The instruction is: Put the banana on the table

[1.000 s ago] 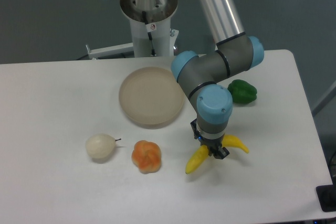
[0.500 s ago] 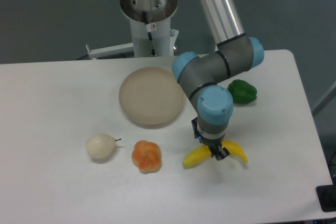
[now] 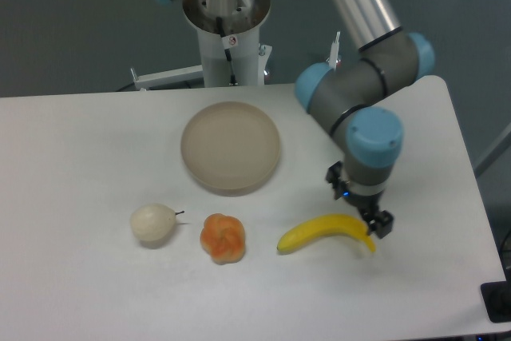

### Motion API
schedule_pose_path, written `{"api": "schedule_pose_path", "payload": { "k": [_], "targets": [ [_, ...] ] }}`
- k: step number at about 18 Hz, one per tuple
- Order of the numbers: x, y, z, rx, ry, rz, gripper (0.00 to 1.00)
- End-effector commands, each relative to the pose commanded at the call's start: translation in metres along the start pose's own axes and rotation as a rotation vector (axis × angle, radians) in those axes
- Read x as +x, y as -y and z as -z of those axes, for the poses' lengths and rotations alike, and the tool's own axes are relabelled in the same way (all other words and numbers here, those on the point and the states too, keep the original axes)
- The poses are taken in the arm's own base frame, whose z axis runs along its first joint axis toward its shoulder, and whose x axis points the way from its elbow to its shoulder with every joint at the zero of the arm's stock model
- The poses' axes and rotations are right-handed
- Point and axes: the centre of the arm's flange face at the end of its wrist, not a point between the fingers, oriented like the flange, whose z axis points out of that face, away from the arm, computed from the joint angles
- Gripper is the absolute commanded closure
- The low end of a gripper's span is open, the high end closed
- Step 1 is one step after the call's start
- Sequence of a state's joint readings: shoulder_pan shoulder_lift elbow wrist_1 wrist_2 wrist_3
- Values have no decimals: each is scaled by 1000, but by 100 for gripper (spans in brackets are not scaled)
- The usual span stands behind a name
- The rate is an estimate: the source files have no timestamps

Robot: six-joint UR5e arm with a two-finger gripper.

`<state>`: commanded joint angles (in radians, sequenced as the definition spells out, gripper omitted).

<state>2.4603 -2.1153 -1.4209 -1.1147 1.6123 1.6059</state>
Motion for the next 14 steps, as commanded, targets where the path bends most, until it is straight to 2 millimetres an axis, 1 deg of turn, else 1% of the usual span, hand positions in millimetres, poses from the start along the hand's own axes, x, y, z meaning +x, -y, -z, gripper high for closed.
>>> {"api": "schedule_pose_path", "payload": {
  "k": [2, 3, 5, 6, 8, 14],
  "targets": [
    [-14, -22, 10, 27, -21, 15, 0],
    [-20, -36, 13, 42, -28, 27, 0],
    [-31, -60, 15, 66, -23, 46, 0],
    [-33, -68, 12, 71, -25, 37, 0],
    [-34, -74, 10, 66, -25, 29, 0],
    [-31, -71, 3, 61, -35, 24, 0]
  ]
}}
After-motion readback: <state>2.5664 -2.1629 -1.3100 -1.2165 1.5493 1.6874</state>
